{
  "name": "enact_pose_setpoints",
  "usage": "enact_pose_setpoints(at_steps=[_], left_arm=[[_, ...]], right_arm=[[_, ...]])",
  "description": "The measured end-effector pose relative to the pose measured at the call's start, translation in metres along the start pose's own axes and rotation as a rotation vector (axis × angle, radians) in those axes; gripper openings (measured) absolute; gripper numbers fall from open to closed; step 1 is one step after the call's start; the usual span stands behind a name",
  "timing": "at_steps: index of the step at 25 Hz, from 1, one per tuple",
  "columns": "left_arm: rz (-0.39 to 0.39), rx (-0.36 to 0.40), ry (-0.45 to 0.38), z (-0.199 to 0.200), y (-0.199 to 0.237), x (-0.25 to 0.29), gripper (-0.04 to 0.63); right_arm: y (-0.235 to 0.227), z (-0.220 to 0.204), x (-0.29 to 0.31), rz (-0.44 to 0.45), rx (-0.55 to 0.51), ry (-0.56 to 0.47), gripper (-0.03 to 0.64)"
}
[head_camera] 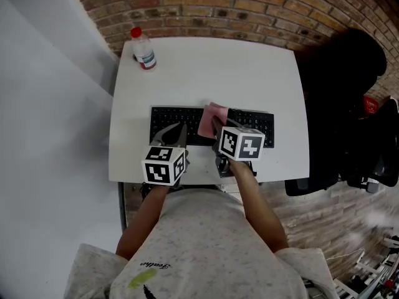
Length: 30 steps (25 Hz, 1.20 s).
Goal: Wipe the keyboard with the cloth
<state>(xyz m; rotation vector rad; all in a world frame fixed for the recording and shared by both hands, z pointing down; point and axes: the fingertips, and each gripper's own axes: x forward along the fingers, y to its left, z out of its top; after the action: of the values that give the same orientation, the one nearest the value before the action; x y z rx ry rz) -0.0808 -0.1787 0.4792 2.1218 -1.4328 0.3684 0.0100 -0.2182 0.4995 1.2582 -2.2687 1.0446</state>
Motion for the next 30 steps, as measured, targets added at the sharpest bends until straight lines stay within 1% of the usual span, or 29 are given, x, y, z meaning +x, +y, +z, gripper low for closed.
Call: enact_pose_setpoints(at_steps=[12, 22, 30], left_arm=[[-0.023, 0.010, 0.004, -0.003, -0.035, 0.015, -0.014], [-0.014, 0.020, 0.005, -0.003, -0.058, 0.026, -0.012], [-0.011, 0.028, 0.008, -0.005, -0.081, 0.036, -0.012]], right_arm=[[-0.038, 0.004, -0.027, -0.017, 0.025, -0.013, 0.020], [-0.070, 0.009, -0.045, 0.005, 0.047, -0.028, 0.020], [-0.097, 0.012, -0.057, 0.003, 0.056, -0.038, 0.020]])
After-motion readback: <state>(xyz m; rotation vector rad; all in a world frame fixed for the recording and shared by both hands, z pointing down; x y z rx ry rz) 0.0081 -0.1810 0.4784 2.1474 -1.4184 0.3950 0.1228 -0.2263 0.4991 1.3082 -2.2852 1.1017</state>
